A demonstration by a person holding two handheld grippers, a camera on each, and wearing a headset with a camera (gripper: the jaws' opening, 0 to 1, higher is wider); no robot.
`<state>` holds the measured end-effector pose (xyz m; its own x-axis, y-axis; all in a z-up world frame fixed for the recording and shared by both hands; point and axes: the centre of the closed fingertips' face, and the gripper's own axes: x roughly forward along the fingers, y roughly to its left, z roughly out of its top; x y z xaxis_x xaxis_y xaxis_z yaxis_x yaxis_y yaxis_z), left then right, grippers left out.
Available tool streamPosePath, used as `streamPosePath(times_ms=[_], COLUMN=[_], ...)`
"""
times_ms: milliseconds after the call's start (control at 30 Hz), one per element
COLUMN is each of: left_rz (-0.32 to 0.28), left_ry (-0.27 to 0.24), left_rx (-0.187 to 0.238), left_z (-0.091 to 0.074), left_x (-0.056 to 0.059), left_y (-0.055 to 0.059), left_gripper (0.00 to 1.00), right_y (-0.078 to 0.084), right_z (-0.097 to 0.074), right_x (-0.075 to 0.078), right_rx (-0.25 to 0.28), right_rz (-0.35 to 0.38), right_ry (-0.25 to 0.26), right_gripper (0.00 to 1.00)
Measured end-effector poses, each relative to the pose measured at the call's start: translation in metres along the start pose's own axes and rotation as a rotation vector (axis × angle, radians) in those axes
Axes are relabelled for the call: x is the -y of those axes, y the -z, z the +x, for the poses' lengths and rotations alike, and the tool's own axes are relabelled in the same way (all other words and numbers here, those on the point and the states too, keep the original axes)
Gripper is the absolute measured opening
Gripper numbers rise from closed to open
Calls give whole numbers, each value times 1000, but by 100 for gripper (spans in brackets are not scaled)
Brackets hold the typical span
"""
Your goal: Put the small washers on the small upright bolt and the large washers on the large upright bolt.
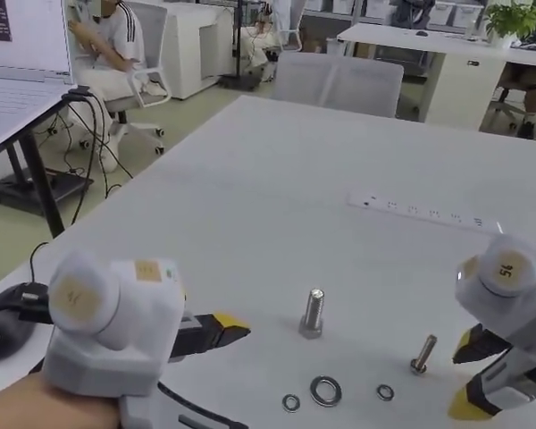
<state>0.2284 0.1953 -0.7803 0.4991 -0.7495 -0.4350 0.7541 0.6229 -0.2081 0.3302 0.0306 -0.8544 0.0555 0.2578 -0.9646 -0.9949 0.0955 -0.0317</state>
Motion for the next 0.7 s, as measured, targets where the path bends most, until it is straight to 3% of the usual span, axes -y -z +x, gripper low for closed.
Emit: streamPosePath(times_ms=[467, 700], left_rz=[8, 12], left_ry=[-2, -2], left_rx=[10, 17], left_z=[-1, -2], left_x=[1, 3], left_y=[-2, -4], left_gripper=[94, 94], right_y=[-4, -13], right_z=[-3, -2], right_x=[-18, -29], right_rx=[15, 21], right_rz=[2, -18], right_ry=[-5, -15], right_gripper=[43, 42])
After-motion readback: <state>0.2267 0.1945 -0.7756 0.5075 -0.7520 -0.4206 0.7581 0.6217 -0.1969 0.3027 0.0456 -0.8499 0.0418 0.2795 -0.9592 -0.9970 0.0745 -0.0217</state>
